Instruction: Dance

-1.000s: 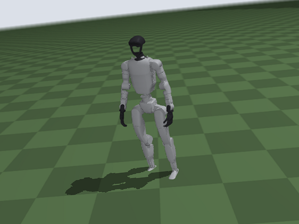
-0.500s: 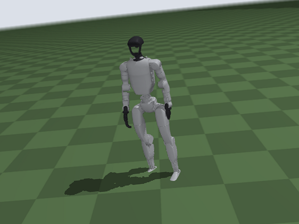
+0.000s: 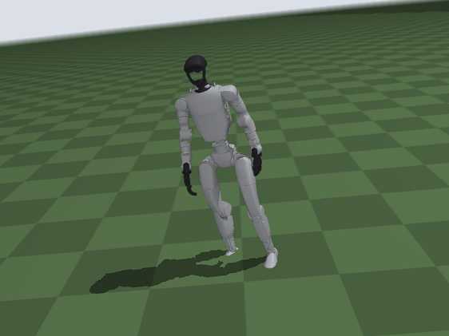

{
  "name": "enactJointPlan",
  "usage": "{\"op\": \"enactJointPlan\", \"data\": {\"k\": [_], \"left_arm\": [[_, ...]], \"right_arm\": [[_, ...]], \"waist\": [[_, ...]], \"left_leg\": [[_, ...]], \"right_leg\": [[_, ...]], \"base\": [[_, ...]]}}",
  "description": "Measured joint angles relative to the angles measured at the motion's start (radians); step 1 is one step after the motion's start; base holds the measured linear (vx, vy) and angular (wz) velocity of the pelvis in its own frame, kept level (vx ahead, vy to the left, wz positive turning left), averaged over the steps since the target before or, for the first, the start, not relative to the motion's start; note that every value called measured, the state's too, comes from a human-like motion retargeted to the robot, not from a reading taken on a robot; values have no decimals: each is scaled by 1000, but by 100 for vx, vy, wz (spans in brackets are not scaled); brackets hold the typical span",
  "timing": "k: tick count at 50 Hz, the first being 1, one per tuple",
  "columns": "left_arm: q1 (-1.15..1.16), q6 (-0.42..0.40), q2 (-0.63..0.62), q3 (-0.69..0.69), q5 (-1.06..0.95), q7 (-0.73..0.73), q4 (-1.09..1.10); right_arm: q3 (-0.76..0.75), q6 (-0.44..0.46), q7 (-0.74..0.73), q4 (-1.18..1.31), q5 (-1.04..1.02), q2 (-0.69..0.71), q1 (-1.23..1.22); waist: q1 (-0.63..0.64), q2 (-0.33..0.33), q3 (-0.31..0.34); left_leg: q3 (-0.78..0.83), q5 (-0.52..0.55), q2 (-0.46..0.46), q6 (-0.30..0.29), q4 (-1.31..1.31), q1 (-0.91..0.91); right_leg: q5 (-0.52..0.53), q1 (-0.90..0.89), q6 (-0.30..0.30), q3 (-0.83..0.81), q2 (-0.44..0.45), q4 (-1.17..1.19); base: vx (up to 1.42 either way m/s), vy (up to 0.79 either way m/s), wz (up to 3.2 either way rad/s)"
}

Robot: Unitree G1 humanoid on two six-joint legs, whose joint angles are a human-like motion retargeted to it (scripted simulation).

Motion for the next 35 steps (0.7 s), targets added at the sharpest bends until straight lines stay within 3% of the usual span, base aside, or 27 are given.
{"op": "enactJointPlan", "data": {"k": [20,22,23,25,28,30,32,35], "left_arm": [[13,-21,2,-7,91,44,-17],[67,-28,-36,-21,104,72,-24],[46,-28,-13,-18,104,66,-26],[84,-33,-45,-27,111,86,-34],[36,-31,-2,-19,107,67,-40],[85,-35,-44,-29,114,90,-47],[45,-35,-5,-21,110,74,-52],[27,-33,3,-15,102,65,-61]], "right_arm": [[-41,-14,-47,44,-84,-113,-34],[-27,-23,-75,41,-107,-95,20],[-31,-20,-67,41,-109,-118,-5],[-23,-26,-86,38,-125,-100,32],[-34,-19,-65,42,-127,-142,-23],[-25,-27,-90,36,-143,-113,29],[-33,-21,-73,36,-139,-150,-15],[-39,-19,-63,35,-138,-156,-34]], "waist": [[-58,109,-25],[-65,129,-84],[-65,129,-77],[-69,144,-119],[-72,142,-73],[-80,156,-107],[-80,150,-75],[-87,147,-35]], "left_leg": [[55,180,-45,-11,-263,108],[64,228,-48,-2,-309,81],[62,217,-52,-8,-327,102],[72,272,-55,1,-395,94],[72,201,-59,-7,-356,133],[84,244,-58,4,-397,124],[82,183,-59,-4,-357,146],[89,161,-60,0,-353,185]], "right_leg": [[1,-1,6,-59,-86,5],[55,-27,5,-71,-90,-37],[22,-27,6,-66,-91,-8],[69,-48,4,-76,-91,-46],[7,-16,10,-66,-96,4],[67,-21,9,-77,-95,-46],[8,-4,14,-66,-97,2],[0,33,17,-65,-97,6]], "base": [[2,5,23],[-2,9,18],[4,7,10],[1,8,8],[6,5,-6],[-3,8,0],[6,4,-9],[0,0,0]]}}
